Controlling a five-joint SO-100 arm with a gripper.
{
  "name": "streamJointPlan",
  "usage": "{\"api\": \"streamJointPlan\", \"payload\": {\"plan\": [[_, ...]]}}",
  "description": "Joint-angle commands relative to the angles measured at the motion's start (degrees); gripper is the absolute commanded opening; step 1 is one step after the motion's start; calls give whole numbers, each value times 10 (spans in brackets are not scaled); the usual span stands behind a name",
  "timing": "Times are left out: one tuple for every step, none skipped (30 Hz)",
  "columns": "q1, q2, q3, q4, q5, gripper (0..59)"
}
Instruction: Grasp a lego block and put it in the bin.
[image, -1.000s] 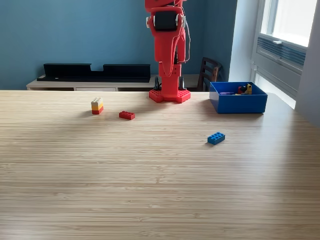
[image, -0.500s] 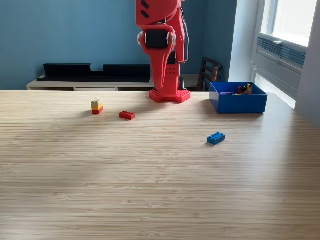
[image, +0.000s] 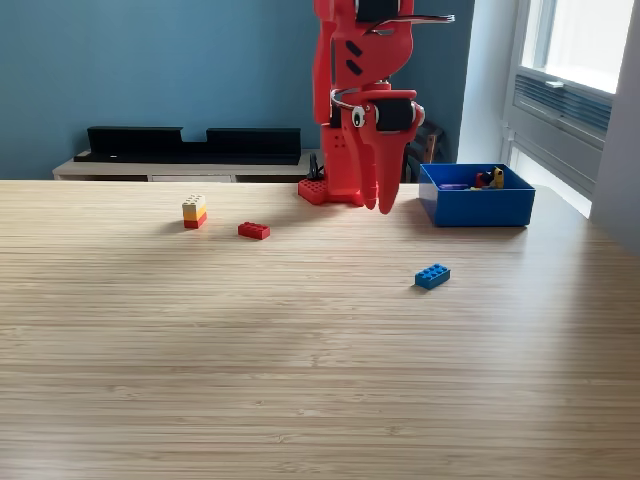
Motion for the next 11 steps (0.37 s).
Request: {"api": "streamJointPlan", "payload": {"plan": [[-25,20,-9,-17,-17,222],[-28,6,-15,-17,-20,229],[-31,-9,-22,-17,-23,233],[-33,-25,-29,-17,-26,236],[-34,-41,-37,-17,-31,238],[-35,-56,-42,-17,-36,240],[-35,-72,-46,-16,-42,241],[-37,-86,-48,-15,-49,241],[-39,-99,-49,-14,-54,241],[-40,-112,-51,-14,-61,239],[-43,-124,-54,-14,-65,237]]}}
